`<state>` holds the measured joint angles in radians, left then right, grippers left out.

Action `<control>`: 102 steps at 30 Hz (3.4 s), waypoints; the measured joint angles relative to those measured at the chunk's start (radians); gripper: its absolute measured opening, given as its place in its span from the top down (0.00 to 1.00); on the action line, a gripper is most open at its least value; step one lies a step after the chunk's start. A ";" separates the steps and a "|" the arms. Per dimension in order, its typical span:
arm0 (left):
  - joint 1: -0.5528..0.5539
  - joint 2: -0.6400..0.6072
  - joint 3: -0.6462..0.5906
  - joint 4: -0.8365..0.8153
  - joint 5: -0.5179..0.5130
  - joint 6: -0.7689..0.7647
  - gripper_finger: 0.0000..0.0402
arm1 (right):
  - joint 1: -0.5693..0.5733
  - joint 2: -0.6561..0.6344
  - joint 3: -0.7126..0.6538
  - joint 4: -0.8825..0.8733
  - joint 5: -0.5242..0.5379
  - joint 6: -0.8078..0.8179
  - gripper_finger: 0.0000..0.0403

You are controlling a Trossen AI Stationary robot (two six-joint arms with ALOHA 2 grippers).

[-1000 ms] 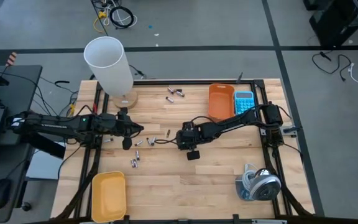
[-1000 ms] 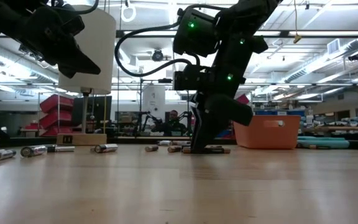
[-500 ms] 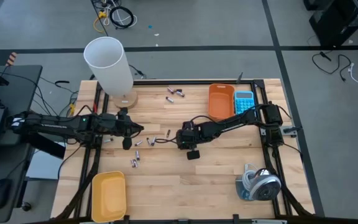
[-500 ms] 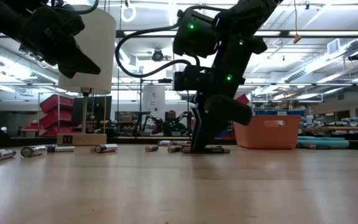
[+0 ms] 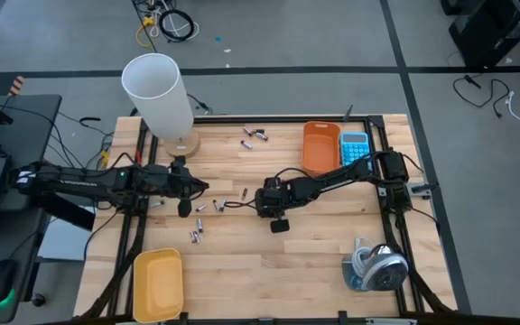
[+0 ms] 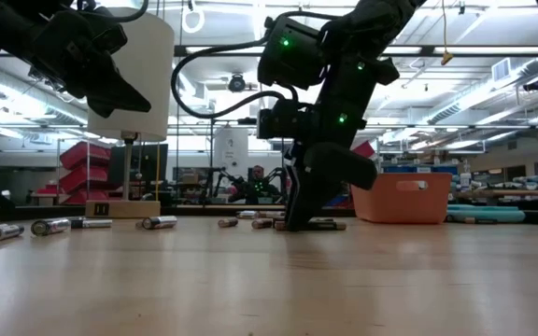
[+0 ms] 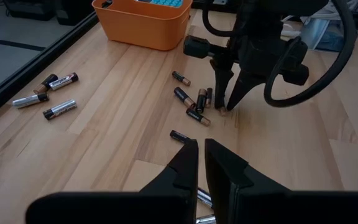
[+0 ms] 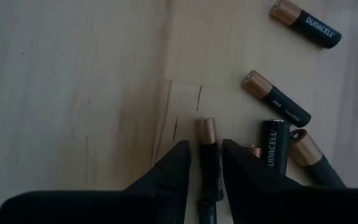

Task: Sort batteries
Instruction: Put the black battery into the orange bin

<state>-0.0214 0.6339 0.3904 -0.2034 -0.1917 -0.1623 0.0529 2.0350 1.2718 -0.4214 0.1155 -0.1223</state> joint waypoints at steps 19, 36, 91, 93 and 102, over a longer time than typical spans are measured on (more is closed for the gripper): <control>0.000 0.000 -0.003 0.003 0.000 -0.033 0.92 | -0.030 -0.002 -0.002 -0.007 -0.049 -0.023 0.97; 0.000 0.000 -0.051 0.026 0.000 -0.078 0.92 | -0.036 -0.031 -0.005 -0.021 -0.087 0.026 0.98; 0.000 0.000 -0.051 0.025 0.000 -0.078 0.92 | -0.415 -0.442 -0.004 -0.645 0.243 0.765 0.99; 0.000 0.000 -0.051 0.026 0.000 -0.079 0.92 | -0.403 -0.433 -0.004 -0.652 0.258 0.785 0.99; 0.000 0.000 -0.051 0.027 0.000 -0.079 0.92 | -0.383 -0.342 -0.004 -0.646 0.278 0.912 0.99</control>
<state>-0.0212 0.6342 0.3397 -0.1769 -0.1913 -0.2409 -0.3302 1.6926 1.2678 -1.0676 0.3937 0.7896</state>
